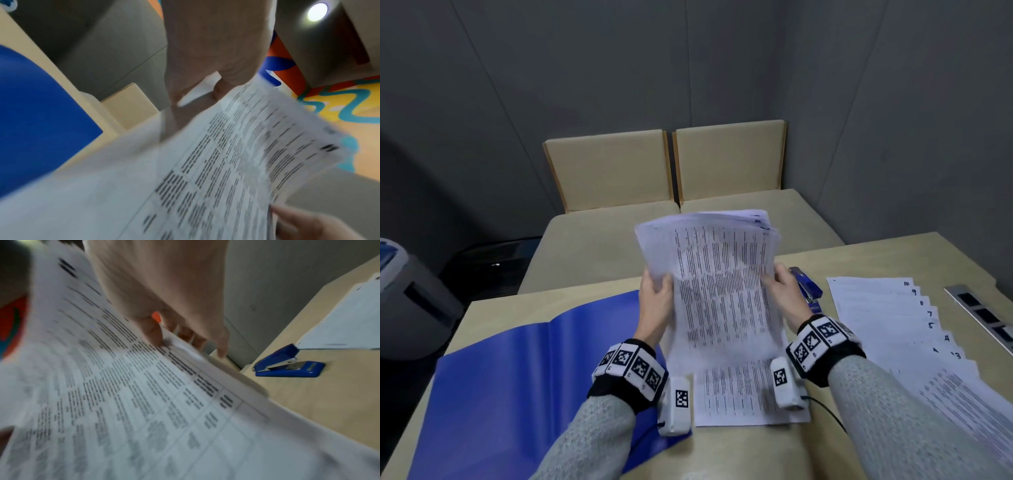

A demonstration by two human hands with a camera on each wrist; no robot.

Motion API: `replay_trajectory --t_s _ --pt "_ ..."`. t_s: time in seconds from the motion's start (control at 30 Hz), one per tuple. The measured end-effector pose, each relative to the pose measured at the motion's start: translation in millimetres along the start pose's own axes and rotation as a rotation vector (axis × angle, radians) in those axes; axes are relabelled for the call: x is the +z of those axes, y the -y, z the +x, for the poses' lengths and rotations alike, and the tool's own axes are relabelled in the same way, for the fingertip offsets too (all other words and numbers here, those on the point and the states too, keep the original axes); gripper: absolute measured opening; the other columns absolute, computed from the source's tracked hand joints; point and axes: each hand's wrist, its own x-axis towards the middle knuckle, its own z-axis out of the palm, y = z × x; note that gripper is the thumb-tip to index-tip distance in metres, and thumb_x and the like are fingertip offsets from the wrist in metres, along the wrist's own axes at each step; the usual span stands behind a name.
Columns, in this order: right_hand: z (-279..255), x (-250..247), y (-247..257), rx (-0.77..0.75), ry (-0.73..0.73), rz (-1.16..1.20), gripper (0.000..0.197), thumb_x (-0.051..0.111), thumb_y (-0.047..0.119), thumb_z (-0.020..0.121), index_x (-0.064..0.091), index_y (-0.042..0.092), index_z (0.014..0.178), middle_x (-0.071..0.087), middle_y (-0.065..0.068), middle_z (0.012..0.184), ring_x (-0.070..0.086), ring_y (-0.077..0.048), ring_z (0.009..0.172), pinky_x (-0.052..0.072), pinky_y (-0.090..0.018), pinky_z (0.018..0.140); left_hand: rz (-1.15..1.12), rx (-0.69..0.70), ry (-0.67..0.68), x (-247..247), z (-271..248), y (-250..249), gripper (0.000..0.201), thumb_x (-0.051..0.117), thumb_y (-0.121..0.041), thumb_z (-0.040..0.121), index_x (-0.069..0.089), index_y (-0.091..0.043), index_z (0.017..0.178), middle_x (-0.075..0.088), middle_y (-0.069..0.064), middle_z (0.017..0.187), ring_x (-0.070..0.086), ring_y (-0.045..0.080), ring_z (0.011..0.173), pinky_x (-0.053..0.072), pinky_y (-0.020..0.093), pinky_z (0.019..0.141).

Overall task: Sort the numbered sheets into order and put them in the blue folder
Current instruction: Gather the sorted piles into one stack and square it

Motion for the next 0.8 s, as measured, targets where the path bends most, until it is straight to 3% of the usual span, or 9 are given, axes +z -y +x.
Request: replay_trajectory --t_s 0.13,0.23,0.27,0.33,0.37,0.43,0.57,0.67,0.8 --pt "-6 -8 -60 0.296 0.048 -0.137 0.041 0.036 0.002 0.086 0.052 0.011 0.123 0.063 -0.006 0.109 0.062 -0.024 0.088 0.049 -0.03 0.07 0.15 -0.279 0.065 24 -14 17 0.04 0.035 -0.002 0.09 0.033 -0.006 0.13 0.051 0.006 0.108 0.052 0.023 0.09 0.045 0.035 0.079" --pt "-20 -17 -93 0.441 0.055 -0.107 0.04 0.031 -0.007 0.088 0.053 0.0 0.121 0.063 -0.017 0.109 0.058 -0.025 0.083 0.046 -0.023 0.056 0.195 -0.493 0.22 39 -25 43 0.052 0.034 0.0 0.091 0.019 -0.005 0.14 0.043 0.012 0.129 0.05 0.028 0.105 0.046 0.04 0.084" --pt "-23 -20 -99 0.466 0.055 -0.121 0.038 0.03 -0.007 0.09 0.054 -0.001 0.118 0.062 -0.015 0.109 0.057 -0.025 0.086 0.044 -0.022 0.054 0.222 -0.513 0.248 44 -27 51 0.051 0.036 -0.001 0.093 0.018 -0.004 0.141 0.045 0.012 0.124 0.05 0.027 0.101 0.045 0.038 0.083" --pt "-23 -22 -108 0.478 0.047 -0.168 0.037 0.029 -0.006 0.091 0.054 0.001 0.117 0.059 -0.013 0.112 0.055 -0.026 0.094 0.045 -0.022 0.06 0.252 -0.531 0.26 50 -29 64 0.049 0.037 -0.005 0.096 0.018 -0.005 0.141 0.048 0.009 0.109 0.05 0.021 0.084 0.044 0.034 0.075" --pt "-22 -22 -111 0.477 0.052 -0.205 0.038 0.029 -0.005 0.09 0.054 0.001 0.118 0.059 -0.014 0.116 0.055 -0.027 0.098 0.046 -0.025 0.07 0.256 -0.535 0.26 53 -29 69 0.052 0.037 -0.005 0.096 0.017 -0.006 0.144 0.048 0.011 0.115 0.05 0.021 0.086 0.044 0.035 0.078" --pt "-19 -21 -116 0.492 0.044 -0.227 0.035 0.028 -0.004 0.089 0.055 0.004 0.111 0.06 -0.012 0.111 0.056 -0.028 0.099 0.044 -0.031 0.078 0.262 -0.523 0.25 59 -29 75 0.056 0.039 -0.007 0.096 0.015 -0.008 0.147 0.036 0.017 0.142 0.048 0.027 0.11 0.041 0.039 0.095" --pt "-16 -20 -115 0.45 -0.031 -0.285 0.018 0.035 0.002 0.092 0.05 0.011 0.097 0.056 -0.007 0.099 0.051 -0.024 0.088 0.042 -0.029 0.076 0.258 -0.491 0.204 65 -25 78 0.057 0.041 -0.009 0.097 0.016 -0.008 0.148 0.025 0.015 0.153 0.032 0.032 0.137 0.031 0.043 0.11" --pt "-18 -19 -109 0.409 -0.015 -0.224 0.028 0.046 0.021 0.096 0.054 0.01 0.119 0.059 -0.008 0.118 0.056 -0.025 0.1 0.042 -0.027 0.081 0.349 -0.49 0.212 67 -25 83 0.06 0.041 -0.013 0.098 0.012 -0.007 0.15 0.019 0.016 0.155 0.027 0.034 0.14 0.028 0.045 0.113" --pt "-24 -34 -99 0.353 0.079 -0.144 0.053 0.044 0.038 0.097 0.035 0.014 0.143 0.04 -0.007 0.144 0.041 -0.025 0.131 0.036 -0.032 0.106 0.731 -0.365 0.119 89 -35 73 0.064 0.044 -0.023 0.096 0.013 -0.01 0.15 0.014 0.018 0.155 0.019 0.038 0.14 0.022 0.052 0.113"
